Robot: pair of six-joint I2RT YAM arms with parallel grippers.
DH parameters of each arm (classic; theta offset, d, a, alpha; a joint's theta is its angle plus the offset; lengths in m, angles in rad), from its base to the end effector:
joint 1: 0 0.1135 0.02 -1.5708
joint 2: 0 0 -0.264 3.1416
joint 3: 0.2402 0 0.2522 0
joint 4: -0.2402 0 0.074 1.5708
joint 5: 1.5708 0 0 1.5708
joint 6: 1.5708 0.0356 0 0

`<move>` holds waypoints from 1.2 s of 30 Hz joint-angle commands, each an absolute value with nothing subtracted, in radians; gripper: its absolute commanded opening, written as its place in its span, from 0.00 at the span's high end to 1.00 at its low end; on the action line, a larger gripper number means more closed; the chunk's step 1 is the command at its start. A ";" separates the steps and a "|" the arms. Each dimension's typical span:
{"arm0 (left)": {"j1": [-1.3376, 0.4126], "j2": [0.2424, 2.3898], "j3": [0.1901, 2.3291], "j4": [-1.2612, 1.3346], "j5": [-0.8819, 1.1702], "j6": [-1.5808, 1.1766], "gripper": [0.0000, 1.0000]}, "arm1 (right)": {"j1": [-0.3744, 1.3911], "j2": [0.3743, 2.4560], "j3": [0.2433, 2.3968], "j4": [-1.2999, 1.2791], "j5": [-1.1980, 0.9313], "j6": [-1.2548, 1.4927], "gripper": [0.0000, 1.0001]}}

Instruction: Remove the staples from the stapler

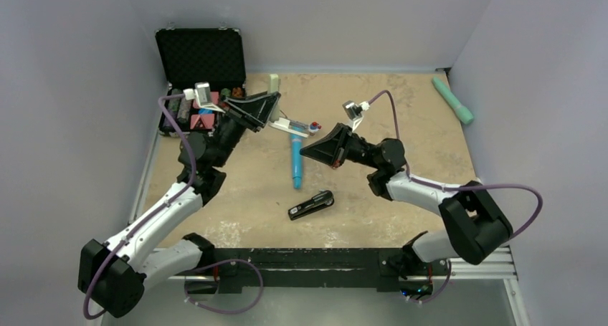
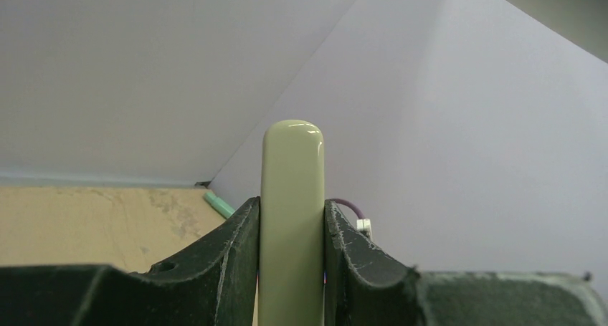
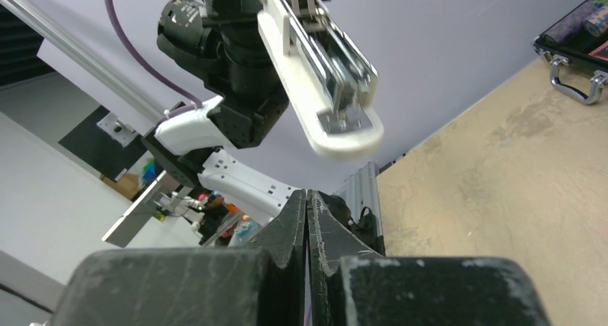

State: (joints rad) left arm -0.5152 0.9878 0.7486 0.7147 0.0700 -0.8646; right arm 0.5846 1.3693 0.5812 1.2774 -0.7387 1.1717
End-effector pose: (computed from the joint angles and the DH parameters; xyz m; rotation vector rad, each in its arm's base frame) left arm 0.1939 -0.1126 0.3843 -0.1388 1.1776 -1.2674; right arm 0.2128 0.1695 0.2879 -0.4042 1.4104 1.8852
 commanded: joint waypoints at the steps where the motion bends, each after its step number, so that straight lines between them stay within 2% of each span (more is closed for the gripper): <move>1: -0.511 1.012 0.715 0.890 0.116 -0.931 1.00 | 0.590 1.430 0.680 1.396 -0.784 1.227 1.00; 8: -0.509 0.950 0.659 0.883 0.117 -0.913 1.00 | 0.580 1.489 0.724 1.475 -0.791 1.291 1.00; 20: -0.509 0.815 0.642 0.772 0.059 -0.817 1.00 | 0.565 1.499 0.776 1.397 -0.820 1.264 1.00; 28: -0.509 0.893 0.782 0.791 0.097 -0.798 1.00 | 0.569 1.488 0.716 1.411 -0.807 1.253 1.00; 36: -0.509 0.964 0.764 0.883 0.151 -0.868 1.00 | 0.571 1.519 0.769 1.410 -0.832 1.262 1.00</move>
State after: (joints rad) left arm -0.5110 0.9524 0.7383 0.7895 0.1081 -0.8360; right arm 0.5667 1.5089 0.7193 1.3769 -0.8074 1.2644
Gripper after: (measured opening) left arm 0.368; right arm 0.007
